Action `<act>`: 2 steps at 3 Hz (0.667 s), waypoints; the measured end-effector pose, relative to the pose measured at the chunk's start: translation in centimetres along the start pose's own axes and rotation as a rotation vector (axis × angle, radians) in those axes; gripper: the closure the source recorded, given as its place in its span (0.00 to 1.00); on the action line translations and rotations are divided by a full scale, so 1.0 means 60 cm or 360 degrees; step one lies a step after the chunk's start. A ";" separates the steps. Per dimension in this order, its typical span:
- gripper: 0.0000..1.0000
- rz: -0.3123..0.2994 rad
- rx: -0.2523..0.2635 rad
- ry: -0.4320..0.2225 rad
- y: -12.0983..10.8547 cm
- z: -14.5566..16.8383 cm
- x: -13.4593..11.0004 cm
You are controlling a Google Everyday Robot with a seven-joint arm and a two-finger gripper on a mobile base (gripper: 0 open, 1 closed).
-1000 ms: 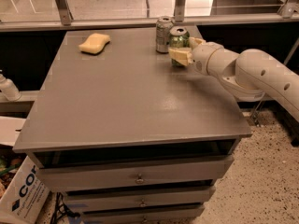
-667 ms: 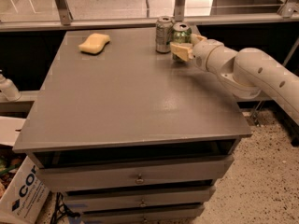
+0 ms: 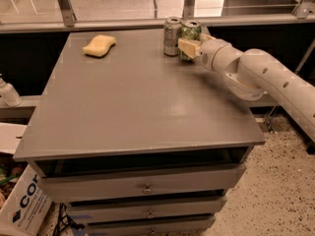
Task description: Move green can near 7up can
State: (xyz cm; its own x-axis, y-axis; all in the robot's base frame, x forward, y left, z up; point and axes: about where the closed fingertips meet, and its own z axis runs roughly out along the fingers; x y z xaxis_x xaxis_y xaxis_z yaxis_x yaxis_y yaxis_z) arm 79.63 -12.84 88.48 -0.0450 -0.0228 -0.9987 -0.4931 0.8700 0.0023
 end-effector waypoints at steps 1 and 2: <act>1.00 0.0098 0.0029 0.0024 -0.004 0.011 0.012; 1.00 0.0105 0.0036 0.0056 -0.014 0.013 0.021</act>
Offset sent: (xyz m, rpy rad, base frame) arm 0.0148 -0.0183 -0.0210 0.0240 0.0873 -0.0403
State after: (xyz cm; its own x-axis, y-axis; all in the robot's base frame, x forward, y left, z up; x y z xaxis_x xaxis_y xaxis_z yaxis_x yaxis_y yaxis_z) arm 80.65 -13.22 87.16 -0.1074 0.0181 -0.9941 -0.4681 0.8812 0.0666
